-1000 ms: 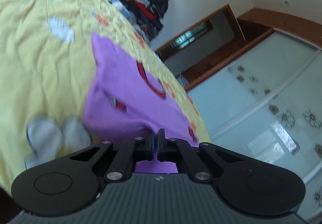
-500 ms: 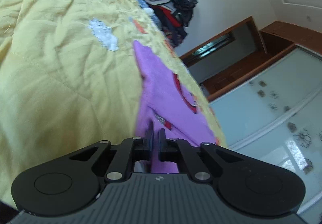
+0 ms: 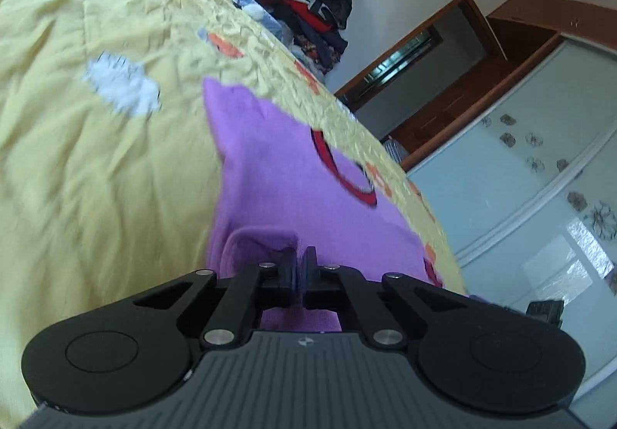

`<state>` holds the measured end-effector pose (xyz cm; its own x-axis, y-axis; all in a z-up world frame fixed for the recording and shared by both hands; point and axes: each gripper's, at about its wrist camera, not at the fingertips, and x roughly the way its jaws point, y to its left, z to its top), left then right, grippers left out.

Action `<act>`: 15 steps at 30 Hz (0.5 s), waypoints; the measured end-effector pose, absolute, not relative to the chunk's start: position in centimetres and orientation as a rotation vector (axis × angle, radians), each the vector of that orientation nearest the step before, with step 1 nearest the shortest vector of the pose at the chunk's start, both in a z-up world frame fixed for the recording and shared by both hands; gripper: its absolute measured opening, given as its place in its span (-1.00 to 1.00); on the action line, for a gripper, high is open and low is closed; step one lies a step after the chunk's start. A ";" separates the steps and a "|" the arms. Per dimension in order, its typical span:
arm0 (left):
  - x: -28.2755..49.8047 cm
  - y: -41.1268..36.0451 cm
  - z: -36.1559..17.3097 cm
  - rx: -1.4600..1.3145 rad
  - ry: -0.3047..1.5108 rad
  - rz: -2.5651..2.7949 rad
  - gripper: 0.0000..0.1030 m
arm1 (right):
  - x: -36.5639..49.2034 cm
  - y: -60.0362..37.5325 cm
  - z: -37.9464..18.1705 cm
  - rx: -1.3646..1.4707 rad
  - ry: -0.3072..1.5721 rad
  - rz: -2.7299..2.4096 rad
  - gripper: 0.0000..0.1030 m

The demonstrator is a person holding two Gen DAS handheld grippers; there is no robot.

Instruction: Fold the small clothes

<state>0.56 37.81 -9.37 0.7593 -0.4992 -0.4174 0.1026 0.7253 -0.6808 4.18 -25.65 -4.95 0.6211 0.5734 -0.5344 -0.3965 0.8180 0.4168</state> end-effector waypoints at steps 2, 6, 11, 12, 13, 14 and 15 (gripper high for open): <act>1.3 38.5 -10.1 -0.701 0.655 -0.327 -0.96 | 5.5 -25.3 -5.9 0.242 0.737 0.540 -0.91; -0.8 40.3 -10.3 -0.786 0.641 -0.324 -0.57 | 5.8 -25.4 -6.8 0.294 0.830 0.495 -0.48; -5.5 40.8 -9.1 -0.769 0.618 -0.410 0.98 | 0.4 -24.9 -5.7 0.267 0.757 0.419 1.00; -5.9 40.7 -9.2 -0.772 0.642 -0.444 0.98 | -0.7 -25.0 -5.9 0.280 0.739 0.443 1.00; -6.2 40.6 -9.5 -0.778 0.661 -0.463 0.99 | -1.6 -25.0 -6.2 0.283 0.742 0.442 1.00; -6.6 40.5 -9.8 -0.792 0.671 -0.477 0.99 | -2.3 -24.9 -6.5 0.281 0.766 0.415 1.00; -7.0 40.3 -10.3 -0.817 0.673 -0.496 0.99 | -2.9 -24.8 -6.8 0.288 0.791 0.389 1.00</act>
